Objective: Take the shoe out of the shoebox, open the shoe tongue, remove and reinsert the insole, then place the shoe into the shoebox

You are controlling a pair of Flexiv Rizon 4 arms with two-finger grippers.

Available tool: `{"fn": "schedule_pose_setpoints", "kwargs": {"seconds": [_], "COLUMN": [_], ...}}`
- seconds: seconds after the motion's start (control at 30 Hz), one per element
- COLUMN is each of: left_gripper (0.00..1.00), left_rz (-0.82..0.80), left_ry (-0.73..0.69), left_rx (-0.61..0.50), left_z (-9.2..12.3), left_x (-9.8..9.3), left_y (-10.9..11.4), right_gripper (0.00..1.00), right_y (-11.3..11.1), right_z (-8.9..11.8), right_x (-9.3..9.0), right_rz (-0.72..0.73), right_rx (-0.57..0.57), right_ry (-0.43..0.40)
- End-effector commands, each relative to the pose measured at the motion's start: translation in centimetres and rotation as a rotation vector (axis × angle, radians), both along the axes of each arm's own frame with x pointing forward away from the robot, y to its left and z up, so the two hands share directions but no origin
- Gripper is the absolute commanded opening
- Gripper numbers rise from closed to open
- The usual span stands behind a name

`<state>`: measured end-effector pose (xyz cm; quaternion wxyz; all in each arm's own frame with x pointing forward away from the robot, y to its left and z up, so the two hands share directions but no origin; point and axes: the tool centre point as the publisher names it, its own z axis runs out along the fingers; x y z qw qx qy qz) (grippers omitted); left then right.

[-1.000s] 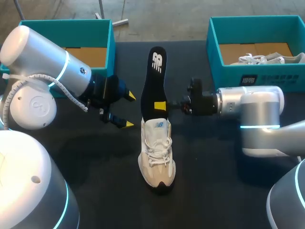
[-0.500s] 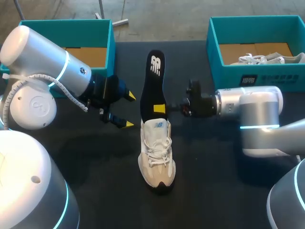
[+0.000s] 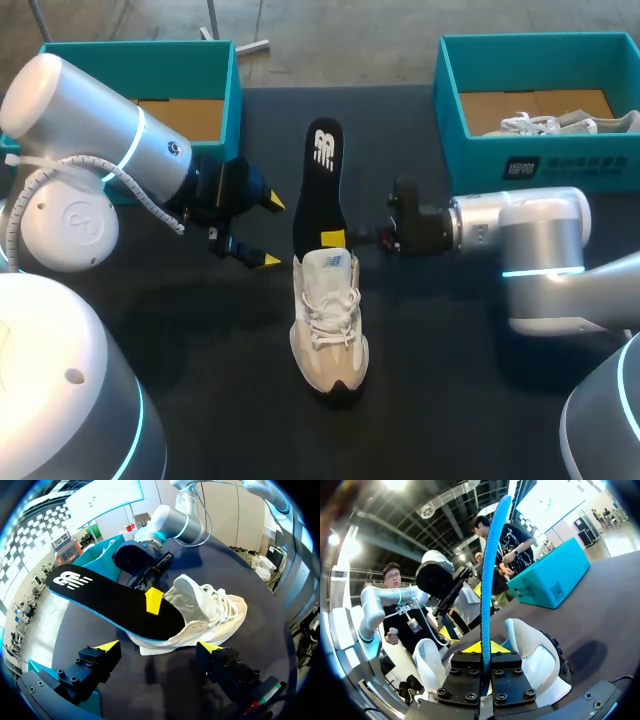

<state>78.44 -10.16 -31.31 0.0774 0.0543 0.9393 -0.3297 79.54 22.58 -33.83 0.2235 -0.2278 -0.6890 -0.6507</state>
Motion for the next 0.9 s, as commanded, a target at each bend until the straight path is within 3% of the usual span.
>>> {"fn": "schedule_pose_setpoints", "kwargs": {"seconds": [0.03, 0.63, 0.9], "left_gripper": [1.0, 1.0, 1.0], "left_rz": [0.001, 0.001, 0.001], "left_ry": [-0.001, -0.001, -0.001], "left_rx": [0.004, 0.004, 0.004], "left_z": [0.0, 0.0, 0.0], "left_x": [0.0, 0.0, 0.0], "left_y": [0.0, 0.0, 0.0], "right_gripper": [0.0, 0.0, 0.0], "right_y": [0.3, 0.0, 0.1], "right_z": [-0.5, -1.8, -1.6], "right_x": [-0.4, -2.4, -2.4], "right_rz": [-0.002, 0.001, 0.0], "right_rx": [-0.005, -0.041, -0.048], "right_ry": [0.008, 0.084, 0.084]}}
